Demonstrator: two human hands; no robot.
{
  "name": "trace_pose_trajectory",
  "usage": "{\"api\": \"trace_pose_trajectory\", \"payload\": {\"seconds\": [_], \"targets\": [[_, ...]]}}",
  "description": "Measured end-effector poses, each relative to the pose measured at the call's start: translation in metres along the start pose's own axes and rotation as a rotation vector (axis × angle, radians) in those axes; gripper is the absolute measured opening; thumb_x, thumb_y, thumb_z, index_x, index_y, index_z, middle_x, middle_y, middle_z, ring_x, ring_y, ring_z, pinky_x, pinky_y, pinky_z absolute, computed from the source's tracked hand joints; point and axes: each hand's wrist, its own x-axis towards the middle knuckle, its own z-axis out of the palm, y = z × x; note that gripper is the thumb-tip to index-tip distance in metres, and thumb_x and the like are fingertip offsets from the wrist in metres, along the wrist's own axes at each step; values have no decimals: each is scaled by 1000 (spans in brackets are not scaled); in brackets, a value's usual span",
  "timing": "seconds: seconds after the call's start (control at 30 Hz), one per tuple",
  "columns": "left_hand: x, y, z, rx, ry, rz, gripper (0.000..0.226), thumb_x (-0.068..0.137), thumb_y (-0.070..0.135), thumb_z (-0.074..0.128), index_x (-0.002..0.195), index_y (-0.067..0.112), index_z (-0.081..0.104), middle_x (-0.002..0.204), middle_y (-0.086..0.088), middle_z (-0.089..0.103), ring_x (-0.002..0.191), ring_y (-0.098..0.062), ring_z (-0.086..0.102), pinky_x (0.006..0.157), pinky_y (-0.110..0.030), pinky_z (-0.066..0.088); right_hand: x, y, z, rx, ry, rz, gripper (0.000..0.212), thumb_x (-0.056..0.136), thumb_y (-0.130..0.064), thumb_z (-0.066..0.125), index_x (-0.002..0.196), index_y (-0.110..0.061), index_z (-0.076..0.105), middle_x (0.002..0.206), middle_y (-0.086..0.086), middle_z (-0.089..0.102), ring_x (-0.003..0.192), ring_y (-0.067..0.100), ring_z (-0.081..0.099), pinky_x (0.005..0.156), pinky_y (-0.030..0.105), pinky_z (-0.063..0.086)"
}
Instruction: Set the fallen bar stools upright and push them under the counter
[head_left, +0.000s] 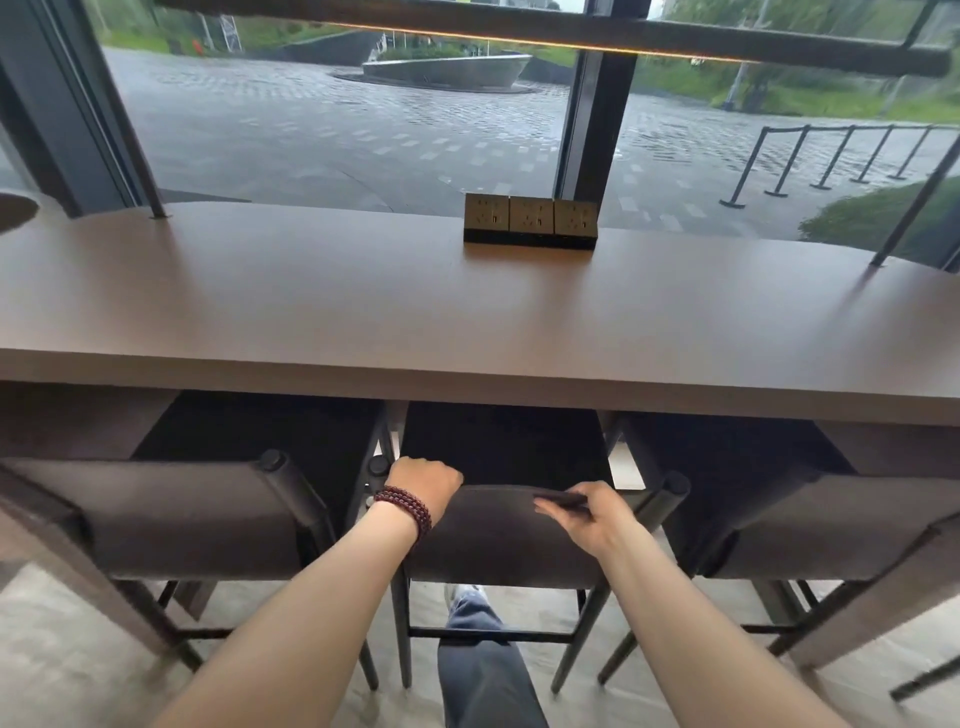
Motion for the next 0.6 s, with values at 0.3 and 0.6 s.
{"api": "trace_pose_trajectory", "payload": {"seconds": [0.3,0.6], "targets": [[-6,-9,1,-78,-27,-33,38,79,-11,45,108,13,54,100,-8,68,88,-30,66,63,-33,43,-6,3,3,-17,7,-40,18,95,5,42,112,3,45,136,30,37,119,55,44,95,53,49],[7,-20,10,-42,28,-65,39,84,-9,41,116,12,50,104,-7,68,94,-30,66,65,-32,40,10,11,9,27,-40,-102,22,93,11,37,113,5,44,133,32,37,121,54,44,79,53,54]]}}
